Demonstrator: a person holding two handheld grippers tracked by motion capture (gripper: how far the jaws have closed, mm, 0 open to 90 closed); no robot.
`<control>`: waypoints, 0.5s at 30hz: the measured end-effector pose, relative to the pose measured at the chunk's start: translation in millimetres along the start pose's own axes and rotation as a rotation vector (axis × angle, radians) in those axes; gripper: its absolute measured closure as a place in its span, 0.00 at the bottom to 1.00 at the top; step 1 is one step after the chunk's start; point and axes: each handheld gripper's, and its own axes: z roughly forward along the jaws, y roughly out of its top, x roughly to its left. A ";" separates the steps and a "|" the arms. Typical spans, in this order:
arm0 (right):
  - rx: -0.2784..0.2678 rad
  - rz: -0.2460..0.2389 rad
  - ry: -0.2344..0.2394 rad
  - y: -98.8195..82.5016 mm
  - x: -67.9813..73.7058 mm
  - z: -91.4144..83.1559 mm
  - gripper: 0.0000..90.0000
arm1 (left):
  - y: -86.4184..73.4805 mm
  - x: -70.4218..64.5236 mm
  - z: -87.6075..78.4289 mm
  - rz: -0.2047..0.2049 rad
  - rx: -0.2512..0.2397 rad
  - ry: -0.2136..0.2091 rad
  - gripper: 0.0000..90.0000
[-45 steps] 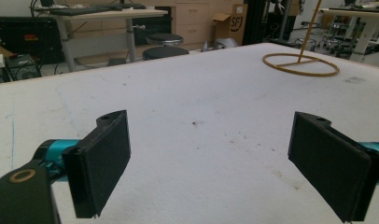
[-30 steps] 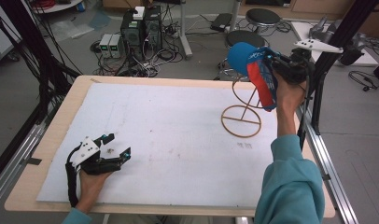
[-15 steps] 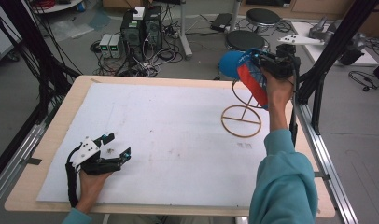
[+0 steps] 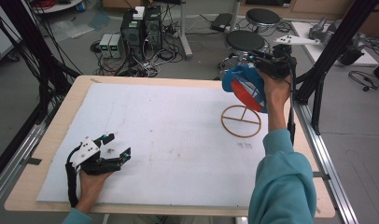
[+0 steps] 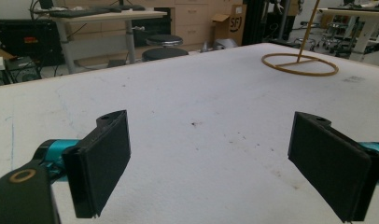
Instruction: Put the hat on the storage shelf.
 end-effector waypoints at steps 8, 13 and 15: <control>-0.057 0.031 -0.077 1.4 6.1 -10.4 0.30 | 0.0 0.0 -0.1 0.000 0.001 0.000 0.15; -0.076 0.064 -0.107 -1.0 8.1 -18.7 0.23 | 0.0 -0.1 -0.1 0.000 0.001 0.001 0.15; -0.076 0.058 -0.113 -0.6 8.1 -23.4 0.21 | 0.1 0.3 0.1 -0.008 0.004 0.005 0.15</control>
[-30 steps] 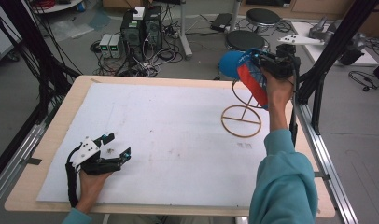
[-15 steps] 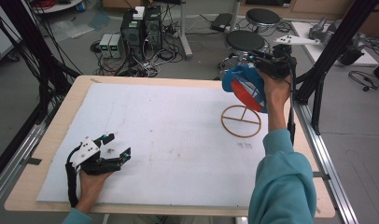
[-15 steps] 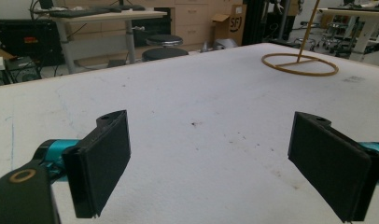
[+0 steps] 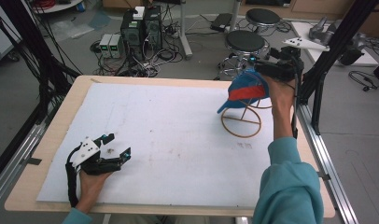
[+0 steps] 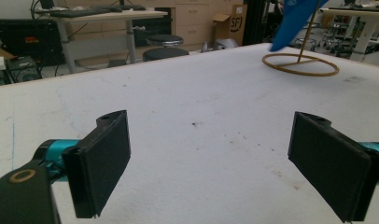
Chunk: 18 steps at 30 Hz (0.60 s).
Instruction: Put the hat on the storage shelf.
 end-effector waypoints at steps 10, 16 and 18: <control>-0.021 0.003 0.024 3.9 0.5 -18.5 0.13 | 0.2 0.2 0.8 -0.007 0.007 0.009 0.15; -0.001 0.010 0.081 6.0 6.6 -34.5 0.13 | 0.2 0.2 0.3 -0.006 0.006 0.009 0.15; -0.027 0.006 0.081 2.3 11.7 -42.9 0.13 | 0.1 0.3 0.3 -0.004 0.004 0.007 0.15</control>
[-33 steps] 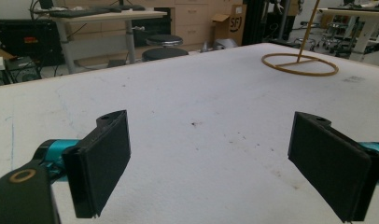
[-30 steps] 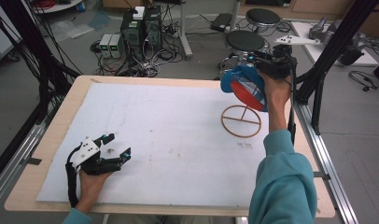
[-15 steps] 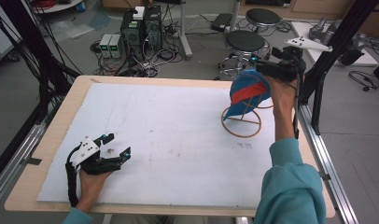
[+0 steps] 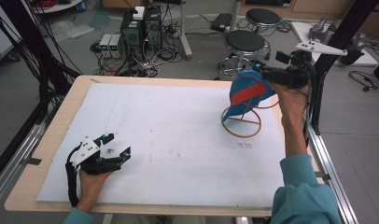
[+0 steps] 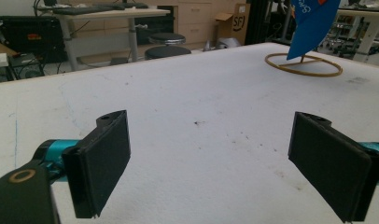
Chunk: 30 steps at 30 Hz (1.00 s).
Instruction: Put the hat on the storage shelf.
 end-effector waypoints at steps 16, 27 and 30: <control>-0.073 -0.014 -0.009 -51.1 14.4 -49.2 0.13 | -0.2 -0.9 -0.5 0.012 -0.008 -0.009 0.14; -0.047 -0.062 -0.022 -108.4 37.8 -60.2 0.13 | -0.2 -0.4 -0.4 0.006 -0.006 -0.006 0.14; -0.038 -0.042 -0.010 -129.4 41.0 -56.9 0.13 | -0.2 -0.5 -0.5 0.010 -0.005 -0.007 0.15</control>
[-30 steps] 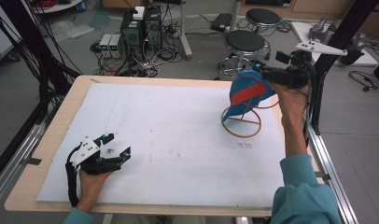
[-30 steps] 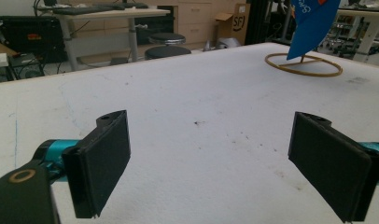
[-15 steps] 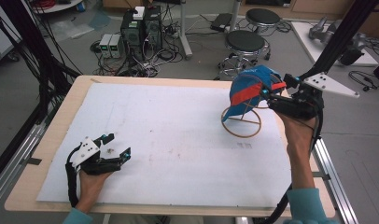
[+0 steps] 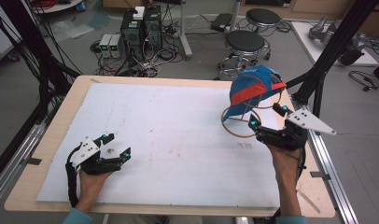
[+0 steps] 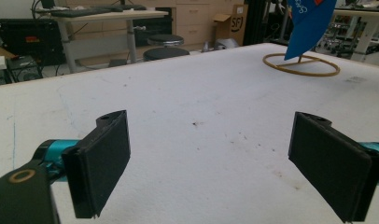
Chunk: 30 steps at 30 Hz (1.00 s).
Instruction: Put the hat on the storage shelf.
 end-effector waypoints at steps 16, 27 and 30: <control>0.003 0.023 0.016 -88.0 25.7 3.1 0.13 | -0.2 0.2 -0.3 -0.003 -0.005 0.003 0.15; -0.001 0.018 -0.042 -119.7 38.0 9.8 0.13 | -0.5 -0.3 -1.1 0.003 -0.012 0.006 0.14; -0.007 0.020 -0.050 -124.8 39.0 10.9 0.13 | -0.7 -1.1 -1.6 0.008 -0.019 0.007 0.15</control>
